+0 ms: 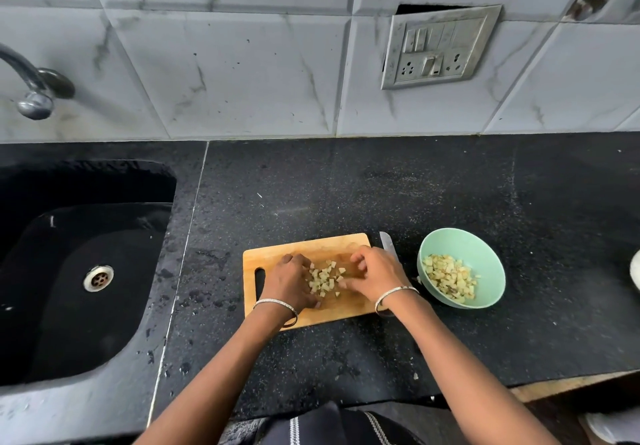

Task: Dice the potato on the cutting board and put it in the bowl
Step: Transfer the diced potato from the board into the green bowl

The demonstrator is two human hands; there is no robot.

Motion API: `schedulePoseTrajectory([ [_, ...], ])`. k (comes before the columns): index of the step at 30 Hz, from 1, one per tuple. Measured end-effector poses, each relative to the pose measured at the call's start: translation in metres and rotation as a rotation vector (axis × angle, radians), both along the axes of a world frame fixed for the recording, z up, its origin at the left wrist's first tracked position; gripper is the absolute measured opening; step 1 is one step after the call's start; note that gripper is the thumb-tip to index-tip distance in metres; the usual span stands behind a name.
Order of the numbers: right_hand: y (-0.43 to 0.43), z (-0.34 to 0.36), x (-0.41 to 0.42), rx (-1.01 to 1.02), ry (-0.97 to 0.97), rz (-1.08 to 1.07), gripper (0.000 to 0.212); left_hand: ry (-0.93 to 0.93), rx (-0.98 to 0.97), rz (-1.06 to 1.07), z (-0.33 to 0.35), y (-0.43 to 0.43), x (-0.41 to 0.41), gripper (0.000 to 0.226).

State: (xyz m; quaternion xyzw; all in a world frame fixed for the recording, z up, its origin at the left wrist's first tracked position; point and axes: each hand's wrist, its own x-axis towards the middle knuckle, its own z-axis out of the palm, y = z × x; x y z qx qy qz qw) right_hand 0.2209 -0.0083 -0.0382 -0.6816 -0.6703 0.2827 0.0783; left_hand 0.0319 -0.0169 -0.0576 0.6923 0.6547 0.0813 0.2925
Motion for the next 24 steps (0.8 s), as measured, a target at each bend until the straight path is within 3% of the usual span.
schedulePoseTrajectory([
  [2, -0.001, 0.0, 0.001, -0.11, -0.141, 0.089, 0.087, 0.003, -0.022, 0.005, 0.002, -0.001, 0.002, 0.081],
  [5, 0.004, -0.002, -0.007, -0.161, -0.16, 0.13, 0.101, -0.016, -0.028, 0.01, 0.004, 0.003, 0.006, 0.075],
  [11, 0.018, -0.006, -0.034, -0.067, -0.118, 0.227, 0.062, -0.01, 0.005, 0.025, 0.002, 0.007, 0.012, 0.062],
  [15, 0.024, -0.004, -0.038, -0.077, -0.104, 0.293, 0.057, -0.044, -0.011, 0.042, 0.001, 0.007, 0.011, 0.057],
  [20, 0.017, -0.004, -0.033, -0.042, 0.01, 0.236, 0.045, -0.125, -0.021, 0.1, 0.0, 0.004, 0.012, 0.041],
  [24, 0.012, -0.006, -0.031, -0.081, 0.175, 0.074, 0.038, -0.236, -0.073, 0.152, 0.001, 0.006, 0.01, 0.034],
])
